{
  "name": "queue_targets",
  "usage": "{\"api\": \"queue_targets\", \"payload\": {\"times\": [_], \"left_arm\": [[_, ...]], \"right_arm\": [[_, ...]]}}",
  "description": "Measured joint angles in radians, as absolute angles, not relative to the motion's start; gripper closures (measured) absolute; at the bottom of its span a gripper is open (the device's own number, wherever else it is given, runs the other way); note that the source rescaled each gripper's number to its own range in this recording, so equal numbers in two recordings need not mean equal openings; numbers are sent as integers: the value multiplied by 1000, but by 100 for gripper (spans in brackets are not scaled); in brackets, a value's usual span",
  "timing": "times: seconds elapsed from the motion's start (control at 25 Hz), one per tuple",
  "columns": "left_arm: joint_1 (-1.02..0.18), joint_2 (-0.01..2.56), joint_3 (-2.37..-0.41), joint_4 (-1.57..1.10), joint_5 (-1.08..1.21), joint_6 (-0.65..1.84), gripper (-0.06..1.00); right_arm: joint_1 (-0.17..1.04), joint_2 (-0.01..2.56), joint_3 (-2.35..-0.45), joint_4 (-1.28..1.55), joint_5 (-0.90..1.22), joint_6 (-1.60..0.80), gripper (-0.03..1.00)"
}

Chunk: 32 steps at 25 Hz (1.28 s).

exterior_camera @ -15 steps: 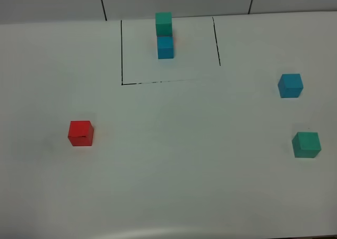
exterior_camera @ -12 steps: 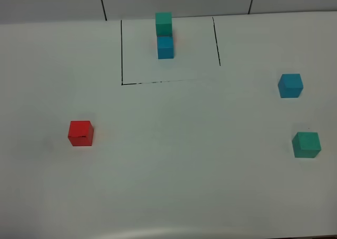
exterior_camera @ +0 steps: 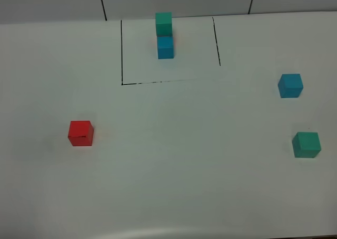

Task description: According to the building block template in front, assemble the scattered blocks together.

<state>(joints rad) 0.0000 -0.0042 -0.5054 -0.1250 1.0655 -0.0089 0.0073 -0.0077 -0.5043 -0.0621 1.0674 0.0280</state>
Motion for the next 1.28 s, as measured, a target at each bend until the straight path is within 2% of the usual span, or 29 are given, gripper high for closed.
{"api": "queue_targets", "payload": {"times": [1.0, 1.08, 1.28], "left_arm": [[0, -4, -505, -125, 1066, -9, 35], [0, -4, -505, -125, 1066, -9, 31], [0, 0, -505, -125, 1064, -9, 7]], "right_arm": [[7, -8, -504, -62, 1067, 29, 9], [7, -8, -504, -62, 1067, 29, 9], [7, -8, -504, -62, 1067, 29, 9]]}}
